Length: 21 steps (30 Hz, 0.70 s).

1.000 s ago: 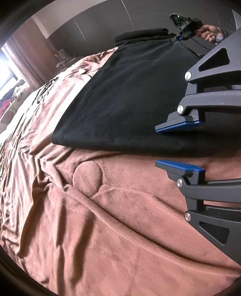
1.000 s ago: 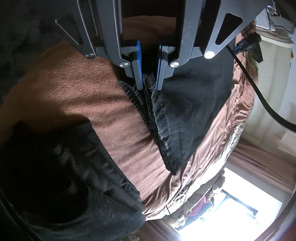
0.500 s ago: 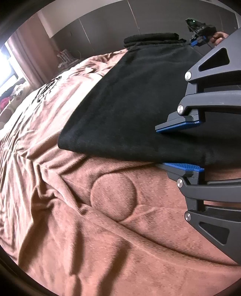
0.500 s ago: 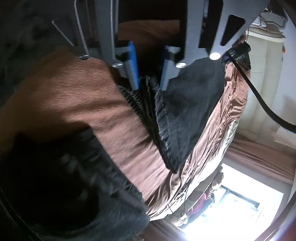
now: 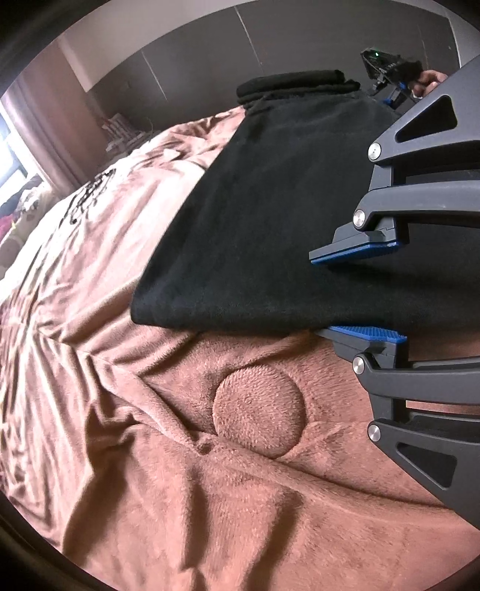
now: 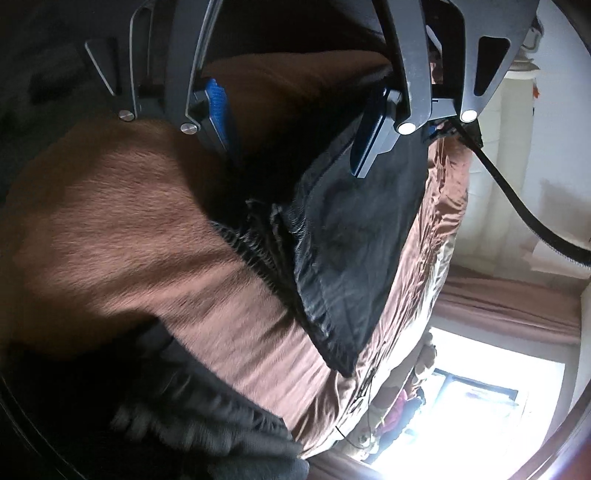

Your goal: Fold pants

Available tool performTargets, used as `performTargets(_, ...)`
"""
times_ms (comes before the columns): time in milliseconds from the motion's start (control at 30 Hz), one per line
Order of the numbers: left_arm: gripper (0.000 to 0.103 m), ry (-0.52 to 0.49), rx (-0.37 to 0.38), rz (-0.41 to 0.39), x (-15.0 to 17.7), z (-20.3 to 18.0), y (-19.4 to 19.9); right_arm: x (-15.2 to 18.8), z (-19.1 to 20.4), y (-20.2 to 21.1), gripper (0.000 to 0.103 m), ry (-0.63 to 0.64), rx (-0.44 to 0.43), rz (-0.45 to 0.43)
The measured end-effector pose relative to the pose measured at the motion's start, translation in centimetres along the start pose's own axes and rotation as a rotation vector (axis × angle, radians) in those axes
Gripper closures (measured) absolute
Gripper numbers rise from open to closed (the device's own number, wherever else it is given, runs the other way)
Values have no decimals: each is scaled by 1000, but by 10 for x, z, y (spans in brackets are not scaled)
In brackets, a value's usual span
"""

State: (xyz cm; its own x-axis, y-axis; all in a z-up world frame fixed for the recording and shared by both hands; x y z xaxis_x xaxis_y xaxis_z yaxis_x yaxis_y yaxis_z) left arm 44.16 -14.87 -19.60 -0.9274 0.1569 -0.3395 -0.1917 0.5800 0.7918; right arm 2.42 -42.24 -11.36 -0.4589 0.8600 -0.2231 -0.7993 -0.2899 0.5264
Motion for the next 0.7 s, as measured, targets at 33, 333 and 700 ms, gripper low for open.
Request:
performTargets(33,71,6,0,6,-1,1,-3,-3,-2,-4,46,-3,17,-5)
performTargets(333,71,20,33,-18,-19,6,-16,-21,-12,-6,72,-24,43,-75)
performTargets(700,97,15,45,-147,-28,-7,22,-2,9,-1,81,18,62,-130)
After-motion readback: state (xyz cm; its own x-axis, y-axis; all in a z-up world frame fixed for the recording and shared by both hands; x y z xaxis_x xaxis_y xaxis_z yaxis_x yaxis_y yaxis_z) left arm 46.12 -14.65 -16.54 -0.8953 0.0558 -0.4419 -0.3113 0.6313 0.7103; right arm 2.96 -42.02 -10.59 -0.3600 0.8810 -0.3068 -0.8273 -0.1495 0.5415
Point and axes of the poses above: each gripper's, at about its wrist camera, not at the fingertips, and y roughly against the way its jaws point, z to its left, x to its underside, the point moved 3 cm from there along -y, roughly the way its jaws point, and after that the axes turned 6 degrees about -y, right-handed, at the moved point
